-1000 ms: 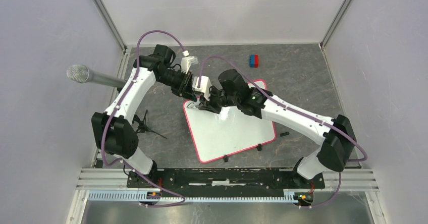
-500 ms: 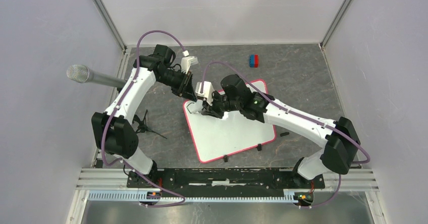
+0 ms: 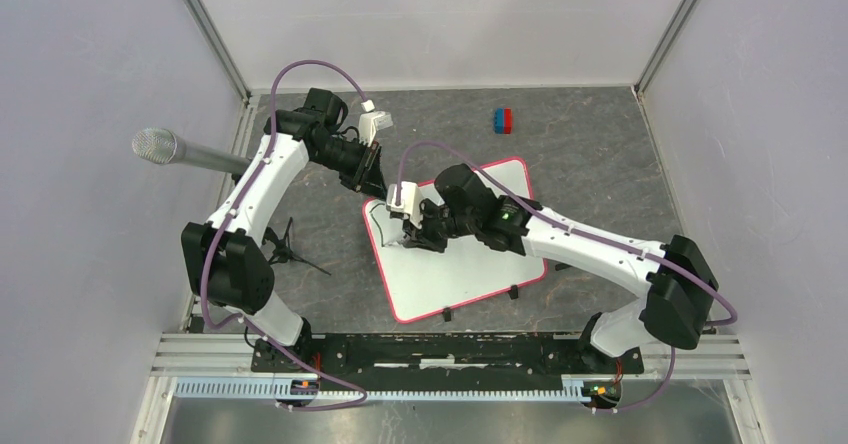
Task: Write a sentence on the whiteboard
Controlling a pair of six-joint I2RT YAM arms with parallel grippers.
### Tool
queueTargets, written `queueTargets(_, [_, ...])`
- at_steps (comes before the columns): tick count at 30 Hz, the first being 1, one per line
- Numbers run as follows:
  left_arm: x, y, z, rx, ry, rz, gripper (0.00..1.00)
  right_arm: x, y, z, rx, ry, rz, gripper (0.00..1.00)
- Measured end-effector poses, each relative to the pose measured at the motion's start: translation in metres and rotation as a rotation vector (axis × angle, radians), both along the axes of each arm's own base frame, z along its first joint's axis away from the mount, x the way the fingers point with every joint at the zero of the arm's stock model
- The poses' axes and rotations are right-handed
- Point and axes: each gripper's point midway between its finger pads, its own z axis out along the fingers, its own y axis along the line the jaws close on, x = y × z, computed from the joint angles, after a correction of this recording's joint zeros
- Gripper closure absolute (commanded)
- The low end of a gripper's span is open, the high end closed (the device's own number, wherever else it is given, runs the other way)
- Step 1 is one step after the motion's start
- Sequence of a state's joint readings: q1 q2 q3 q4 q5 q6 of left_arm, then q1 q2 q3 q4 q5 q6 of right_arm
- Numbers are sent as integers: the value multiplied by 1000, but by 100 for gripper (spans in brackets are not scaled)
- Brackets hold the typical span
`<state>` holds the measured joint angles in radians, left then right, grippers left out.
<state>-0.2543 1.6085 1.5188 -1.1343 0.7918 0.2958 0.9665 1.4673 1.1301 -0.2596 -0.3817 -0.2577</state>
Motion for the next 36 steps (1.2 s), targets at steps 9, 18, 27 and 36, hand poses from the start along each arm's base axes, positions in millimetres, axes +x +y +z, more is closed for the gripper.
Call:
queueTargets(9, [0, 0, 0, -1, 1, 0, 98, 16, 6, 28, 42, -58, -43, 100])
queueTargets(18, [0, 0, 0, -1, 0, 0, 98, 25, 6, 31, 39, -81, -77, 100])
queueTargets(27, [0, 0, 0, 1, -2, 0, 98, 32, 5, 29, 38, -76, -89, 100])
queueTargets(36, [0, 0, 0, 2, -3, 1, 98, 42, -5, 36, 50, -82, -118, 100])
